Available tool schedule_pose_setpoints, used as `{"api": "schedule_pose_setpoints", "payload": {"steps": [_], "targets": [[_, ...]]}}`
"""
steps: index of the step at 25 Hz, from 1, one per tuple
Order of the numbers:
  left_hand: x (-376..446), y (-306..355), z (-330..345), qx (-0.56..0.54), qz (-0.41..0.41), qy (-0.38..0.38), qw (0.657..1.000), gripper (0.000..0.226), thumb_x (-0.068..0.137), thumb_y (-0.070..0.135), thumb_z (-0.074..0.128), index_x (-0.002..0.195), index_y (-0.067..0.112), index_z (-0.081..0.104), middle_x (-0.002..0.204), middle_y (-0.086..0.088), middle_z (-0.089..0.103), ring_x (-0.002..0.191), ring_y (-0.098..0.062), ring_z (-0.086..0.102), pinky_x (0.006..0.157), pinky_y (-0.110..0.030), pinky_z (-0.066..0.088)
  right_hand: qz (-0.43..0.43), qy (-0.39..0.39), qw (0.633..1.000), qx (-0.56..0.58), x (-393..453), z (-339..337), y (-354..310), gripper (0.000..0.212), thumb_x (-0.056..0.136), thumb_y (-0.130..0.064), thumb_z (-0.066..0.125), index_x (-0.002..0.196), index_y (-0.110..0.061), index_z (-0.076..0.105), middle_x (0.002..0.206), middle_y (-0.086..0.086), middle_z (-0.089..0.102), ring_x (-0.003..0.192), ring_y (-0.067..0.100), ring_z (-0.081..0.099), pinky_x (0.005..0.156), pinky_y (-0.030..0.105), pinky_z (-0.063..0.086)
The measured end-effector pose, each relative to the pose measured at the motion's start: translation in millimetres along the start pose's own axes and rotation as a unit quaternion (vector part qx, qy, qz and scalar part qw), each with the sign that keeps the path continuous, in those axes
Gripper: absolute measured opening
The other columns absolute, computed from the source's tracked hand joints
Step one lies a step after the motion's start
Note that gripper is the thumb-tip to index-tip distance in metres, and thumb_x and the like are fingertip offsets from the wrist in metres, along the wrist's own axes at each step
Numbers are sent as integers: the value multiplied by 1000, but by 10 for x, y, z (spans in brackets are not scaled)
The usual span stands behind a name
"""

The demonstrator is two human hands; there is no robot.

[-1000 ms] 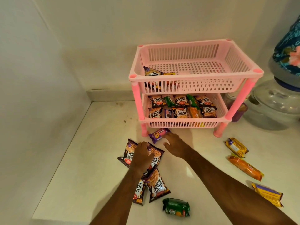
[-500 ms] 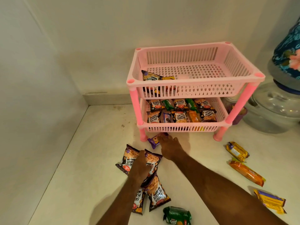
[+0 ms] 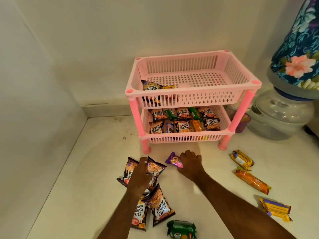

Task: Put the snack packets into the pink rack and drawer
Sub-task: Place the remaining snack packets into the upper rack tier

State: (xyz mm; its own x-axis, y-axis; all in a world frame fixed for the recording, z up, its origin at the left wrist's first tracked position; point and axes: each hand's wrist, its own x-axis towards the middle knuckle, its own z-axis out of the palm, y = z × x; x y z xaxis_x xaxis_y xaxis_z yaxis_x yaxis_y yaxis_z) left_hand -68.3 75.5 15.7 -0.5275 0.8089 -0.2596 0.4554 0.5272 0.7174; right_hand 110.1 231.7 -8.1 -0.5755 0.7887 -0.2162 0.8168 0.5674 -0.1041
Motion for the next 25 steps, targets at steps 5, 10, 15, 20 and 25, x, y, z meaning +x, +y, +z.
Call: {"api": "schedule_pose_setpoints", "payload": {"steps": [5, 10, 15, 20, 25], "targets": [[-108, 300, -128, -62, 44, 49, 996, 60, 85, 10, 73, 132, 34, 44, 119, 5, 67, 101, -12, 69, 73, -24, 57, 16, 59, 985, 161, -240, -94, 236, 48, 85, -50, 69, 123, -28, 50, 119, -8, 67, 104, 14, 64, 94, 37, 37], [-248, 798, -296, -144, 71, 95, 982, 63, 81, 18, 82, 129, 39, 47, 120, 7, 65, 103, -14, 69, 68, -29, 63, -15, 182, 950, 255, -515, -568, 322, 54, 78, -60, 73, 120, -32, 54, 113, -13, 66, 95, 7, 62, 87, 34, 49], [-458, 1471, -575, -177, 143, 119, 966, 67, 78, 30, 86, 125, 55, 45, 114, 22, 65, 94, -6, 71, 64, -28, 63, -67, 284, 906, 307, -811, -1251, 406, 55, 80, -55, 75, 122, -27, 54, 111, -13, 60, 95, 8, 61, 75, 35, 60], [-528, 2149, -896, -197, 219, 111, 949, 60, 79, 29, 85, 122, 53, 51, 107, 28, 66, 94, 0, 71, 63, -22, 61, -73, 360, 872, 324, -962, -1933, 597, 52, 82, -52, 73, 125, -28, 56, 114, -13, 57, 102, 8, 60, 83, 34, 57], [-133, 2861, -1196, -165, 250, 120, 947, 47, 83, 30, 82, 119, 44, 54, 115, 15, 65, 91, -4, 71, 67, -27, 63, -38, 366, 871, 326, -934, -2464, 814, 51, 88, -54, 68, 130, -34, 48, 122, -10, 59, 95, 8, 65, 68, 18, 52]]}}
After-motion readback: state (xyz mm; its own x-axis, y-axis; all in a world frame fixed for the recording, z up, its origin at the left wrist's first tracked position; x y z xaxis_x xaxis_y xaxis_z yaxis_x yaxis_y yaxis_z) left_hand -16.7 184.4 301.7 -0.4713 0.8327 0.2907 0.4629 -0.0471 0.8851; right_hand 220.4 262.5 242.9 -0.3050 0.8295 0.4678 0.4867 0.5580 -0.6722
